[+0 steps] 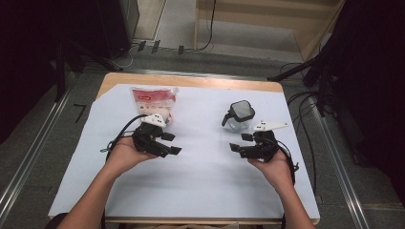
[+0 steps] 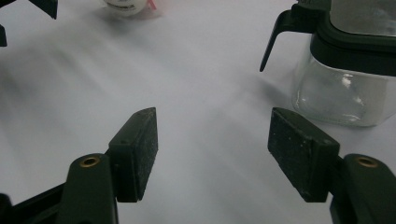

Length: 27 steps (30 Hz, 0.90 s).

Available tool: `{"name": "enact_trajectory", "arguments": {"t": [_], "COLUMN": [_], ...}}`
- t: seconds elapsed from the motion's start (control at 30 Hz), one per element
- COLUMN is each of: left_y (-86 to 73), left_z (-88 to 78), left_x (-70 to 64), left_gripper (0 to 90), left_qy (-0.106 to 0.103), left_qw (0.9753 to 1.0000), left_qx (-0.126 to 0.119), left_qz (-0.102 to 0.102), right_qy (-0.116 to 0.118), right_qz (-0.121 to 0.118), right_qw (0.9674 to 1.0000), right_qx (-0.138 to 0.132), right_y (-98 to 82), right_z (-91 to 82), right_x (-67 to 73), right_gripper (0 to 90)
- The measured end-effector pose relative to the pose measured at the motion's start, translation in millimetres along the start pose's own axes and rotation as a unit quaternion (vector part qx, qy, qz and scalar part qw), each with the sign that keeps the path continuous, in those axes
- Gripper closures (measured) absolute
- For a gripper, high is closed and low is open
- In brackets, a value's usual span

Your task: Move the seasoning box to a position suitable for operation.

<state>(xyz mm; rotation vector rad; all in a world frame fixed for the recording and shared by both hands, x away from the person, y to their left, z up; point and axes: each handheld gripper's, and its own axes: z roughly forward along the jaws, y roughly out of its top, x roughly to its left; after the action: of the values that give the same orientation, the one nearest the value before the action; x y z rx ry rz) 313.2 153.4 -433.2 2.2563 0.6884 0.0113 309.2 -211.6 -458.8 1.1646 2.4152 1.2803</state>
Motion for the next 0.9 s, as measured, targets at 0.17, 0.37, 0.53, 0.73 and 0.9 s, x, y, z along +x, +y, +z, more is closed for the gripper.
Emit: {"name": "enact_trajectory", "arguments": {"t": [0.17,0.37,0.53,0.73,0.9], "left_y": [0.2,0.2,0.0,0.2,-0.4], "left_z": [0.1,0.0,-1.0,-1.5,-2.0], "left_x": [-1.0,-1.3,-0.4,-1.3,-0.7], "left_gripper": [40.6,39.6,39.1,38.4,37.9], "left_qy": [-0.007,-0.008,-0.008,-0.005,-0.007], "left_qw": [1.0000,1.0000,1.0000,0.9999,0.9999], "left_qx": [0.000,-0.003,-0.003,0.005,0.000], "left_qz": [-0.001,0.002,0.005,0.012,0.012], "right_qy": [-0.003,-0.001,0.000,-0.003,-0.011], "right_qz": [-0.004,-0.009,-0.017,-0.009,-0.004], "right_qw": [1.0000,0.9999,0.9998,0.9999,0.9999], "right_qx": [0.004,0.005,0.008,0.004,0.002], "right_y": [-1.2,-1.9,-1.9,-1.8,-1.8], "right_z": [-0.7,-1.0,0.1,-1.1,-2.3], "right_x": [-1.0,-0.4,-0.6,-2.3,-5.0], "right_gripper": [34.0,35.5,36.1,35.2,33.4]}}
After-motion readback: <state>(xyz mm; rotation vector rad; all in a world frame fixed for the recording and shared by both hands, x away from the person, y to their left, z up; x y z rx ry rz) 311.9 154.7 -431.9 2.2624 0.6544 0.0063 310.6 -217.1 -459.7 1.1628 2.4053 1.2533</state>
